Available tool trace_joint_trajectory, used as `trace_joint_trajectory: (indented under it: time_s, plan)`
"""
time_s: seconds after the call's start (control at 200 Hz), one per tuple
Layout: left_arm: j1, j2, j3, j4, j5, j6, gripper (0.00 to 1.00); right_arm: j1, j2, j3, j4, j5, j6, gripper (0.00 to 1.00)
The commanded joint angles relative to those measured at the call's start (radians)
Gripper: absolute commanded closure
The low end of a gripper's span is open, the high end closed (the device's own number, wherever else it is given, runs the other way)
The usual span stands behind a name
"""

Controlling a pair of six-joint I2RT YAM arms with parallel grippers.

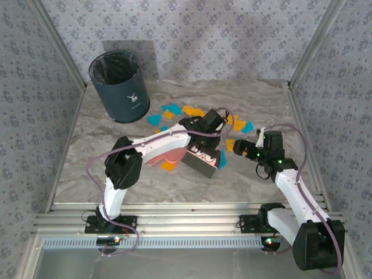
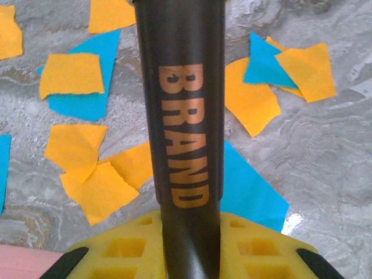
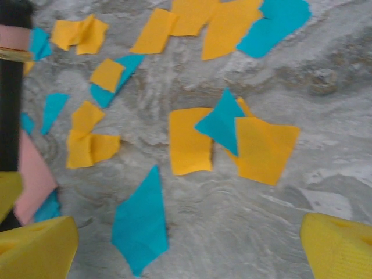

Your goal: Sweep away the paper scraps from the table

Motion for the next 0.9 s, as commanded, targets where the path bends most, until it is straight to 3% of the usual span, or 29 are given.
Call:
trace_joint_trajectory:
  time_s: [0.0, 0.19, 0.5, 0.58, 0.894]
  plan:
    - [-0.002, -0.066, -0.024, 0.078, 0.067, 0.136, 0.76, -0.012, -0.017, 0.041, 0.027, -0.141, 0.014, 0.00]
    - [0.014, -0.106, -0.101, 0.189, 0.172, 0.221, 0.76, -0.062, -0.011, 0.044, 0.129, -0.324, 0.073, 0.04]
    - [0.017, -0.154, -0.195, 0.306, 0.245, 0.336, 0.76, -0.162, 0.114, 0.029, 0.376, -0.638, 0.191, 0.23]
    - [0.017, -0.155, -0.198, 0.312, 0.259, 0.346, 0.76, -0.164, 0.154, 0.042, 0.389, -0.679, 0.194, 0.30]
    - [0.014, -0.170, -0.212, 0.329, 0.290, 0.370, 0.76, -0.154, 0.219, 0.063, 0.414, -0.694, 0.208, 0.35]
